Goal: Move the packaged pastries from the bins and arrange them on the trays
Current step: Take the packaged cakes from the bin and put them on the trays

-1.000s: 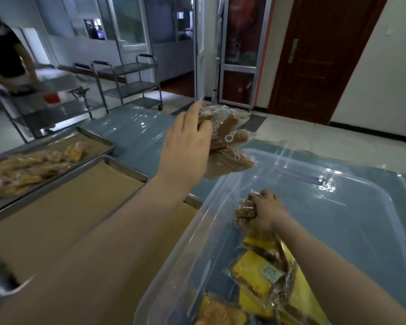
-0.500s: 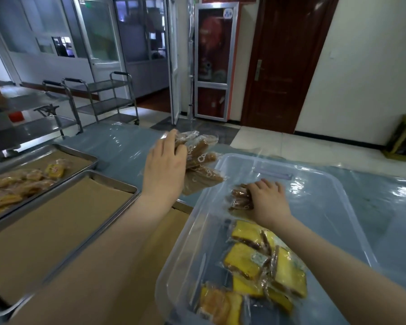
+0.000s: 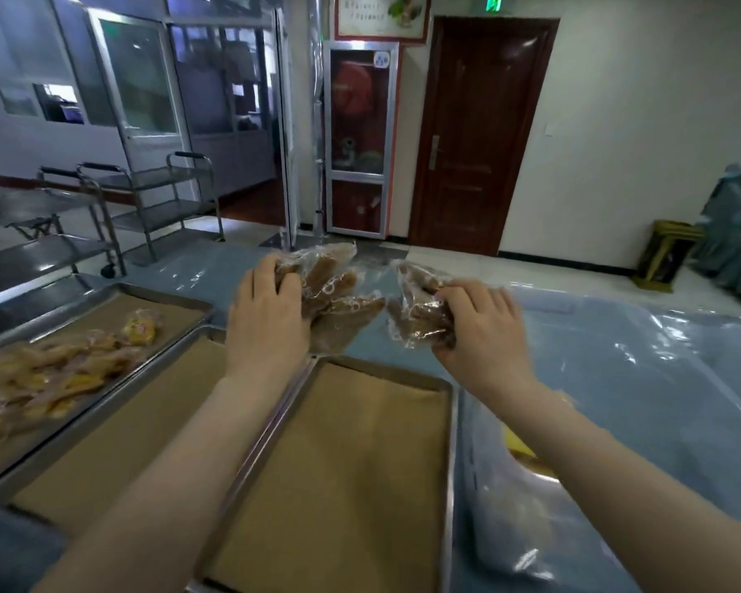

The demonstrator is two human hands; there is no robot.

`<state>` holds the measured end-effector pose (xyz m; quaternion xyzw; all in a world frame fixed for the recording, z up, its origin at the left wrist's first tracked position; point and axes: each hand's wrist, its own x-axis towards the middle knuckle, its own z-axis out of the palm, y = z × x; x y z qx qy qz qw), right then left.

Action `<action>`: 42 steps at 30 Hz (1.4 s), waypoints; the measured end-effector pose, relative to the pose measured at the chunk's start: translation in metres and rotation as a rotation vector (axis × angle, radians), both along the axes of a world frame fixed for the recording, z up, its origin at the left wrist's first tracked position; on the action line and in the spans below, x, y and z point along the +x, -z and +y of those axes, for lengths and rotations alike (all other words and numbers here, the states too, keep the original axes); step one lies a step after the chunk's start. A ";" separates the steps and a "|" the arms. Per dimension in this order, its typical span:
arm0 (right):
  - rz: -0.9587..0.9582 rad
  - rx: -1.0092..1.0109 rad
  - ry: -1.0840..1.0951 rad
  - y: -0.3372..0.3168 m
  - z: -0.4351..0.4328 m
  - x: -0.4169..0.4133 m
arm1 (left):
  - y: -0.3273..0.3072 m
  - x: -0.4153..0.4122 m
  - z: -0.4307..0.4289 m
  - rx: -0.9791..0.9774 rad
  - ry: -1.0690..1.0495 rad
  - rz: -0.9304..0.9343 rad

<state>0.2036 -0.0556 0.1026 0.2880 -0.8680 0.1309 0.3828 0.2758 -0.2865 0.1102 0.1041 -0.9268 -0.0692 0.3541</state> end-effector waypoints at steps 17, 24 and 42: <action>-0.506 0.160 -0.180 0.143 -0.278 0.043 | 0.154 0.098 -0.238 0.300 -0.228 -0.325; -0.584 0.213 -0.117 0.183 -0.363 -0.010 | 0.180 0.051 -0.306 0.182 -0.318 -0.433; -0.841 0.344 -0.042 0.236 -0.383 0.028 | 0.239 0.041 -0.359 0.041 0.346 -0.803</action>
